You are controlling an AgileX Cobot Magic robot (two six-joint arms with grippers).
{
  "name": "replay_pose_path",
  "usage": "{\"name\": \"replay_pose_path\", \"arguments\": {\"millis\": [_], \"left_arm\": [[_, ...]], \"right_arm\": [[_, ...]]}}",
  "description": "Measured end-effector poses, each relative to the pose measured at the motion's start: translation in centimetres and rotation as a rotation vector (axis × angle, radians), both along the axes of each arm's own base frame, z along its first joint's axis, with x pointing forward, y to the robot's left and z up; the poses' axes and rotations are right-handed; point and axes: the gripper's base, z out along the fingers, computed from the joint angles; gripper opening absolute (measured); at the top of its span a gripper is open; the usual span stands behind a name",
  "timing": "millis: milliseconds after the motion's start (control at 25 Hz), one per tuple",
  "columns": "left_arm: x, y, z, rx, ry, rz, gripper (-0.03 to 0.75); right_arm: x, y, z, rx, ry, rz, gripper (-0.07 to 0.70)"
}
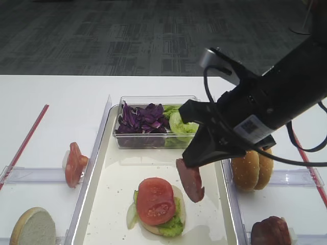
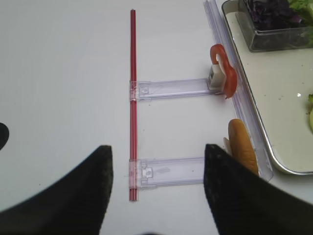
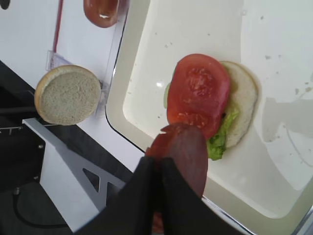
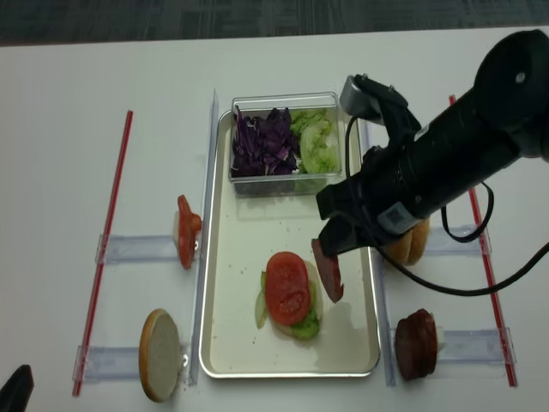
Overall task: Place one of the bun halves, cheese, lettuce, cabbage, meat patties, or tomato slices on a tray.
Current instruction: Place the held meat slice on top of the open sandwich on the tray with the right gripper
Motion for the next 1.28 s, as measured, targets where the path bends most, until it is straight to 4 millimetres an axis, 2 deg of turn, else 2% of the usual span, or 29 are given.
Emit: {"name": "replay_pose_path", "arguments": {"millis": [200,600,720,1280], "left_arm": [[0.0,0.0,0.0,0.000,0.000,0.000,0.380],[0.0,0.0,0.0,0.000,0.000,0.000,0.380],[0.0,0.0,0.0,0.000,0.000,0.000,0.380],[0.0,0.0,0.0,0.000,0.000,0.000,0.380]], "right_arm": [[0.4,-0.1,0.1,0.051,-0.013,0.022,0.060],[1.9,1.5,-2.3,0.194,0.042,0.062,0.060],[2.2,2.0,-3.8,0.231,0.095,0.089,0.059],[3.2,3.0,-6.8,0.315,0.180,0.083,0.059]]}}
